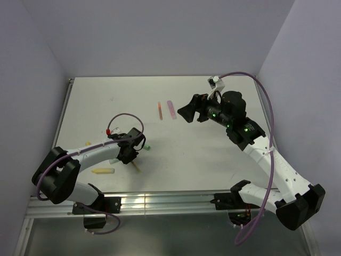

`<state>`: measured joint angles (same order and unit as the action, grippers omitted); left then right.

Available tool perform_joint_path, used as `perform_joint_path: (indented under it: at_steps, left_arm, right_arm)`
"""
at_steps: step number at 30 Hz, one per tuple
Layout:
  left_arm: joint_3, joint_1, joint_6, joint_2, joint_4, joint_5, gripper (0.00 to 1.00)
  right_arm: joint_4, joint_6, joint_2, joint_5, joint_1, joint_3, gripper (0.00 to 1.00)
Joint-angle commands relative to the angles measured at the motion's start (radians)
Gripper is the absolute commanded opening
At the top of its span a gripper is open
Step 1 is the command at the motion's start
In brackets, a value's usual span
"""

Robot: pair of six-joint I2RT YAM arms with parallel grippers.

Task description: Insert the pens into the pen caps

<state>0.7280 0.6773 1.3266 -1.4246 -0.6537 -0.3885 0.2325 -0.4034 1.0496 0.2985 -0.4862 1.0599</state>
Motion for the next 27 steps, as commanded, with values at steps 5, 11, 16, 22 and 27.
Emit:
perform_joint_path:
  at_steps: [5,11,16,22,27]
  left_arm:
    - [0.019,0.002,-0.010,-0.027,0.029,0.004,0.00]
    - [0.030,-0.045,-0.067,-0.014,0.028,-0.027,0.00]
    - [0.040,-0.114,-0.148,-0.005,0.058,-0.018,0.00]
    - [0.083,-0.127,-0.231,-0.017,0.081,-0.001,0.00]
    - [0.109,-0.125,-0.280,-0.005,0.103,0.013,0.00]
  right_arm:
    - [-0.019,0.006,-0.025,0.011,0.006,0.015,0.91]
    - [-0.019,0.006,-0.025,0.014,0.005,0.014,0.91]
    - [-0.021,0.011,-0.023,0.016,0.005,0.014,0.91]
    - [-0.016,0.011,-0.020,0.014,0.006,0.015,0.91]
    - [-0.015,0.012,-0.017,0.011,0.006,0.017,0.91]
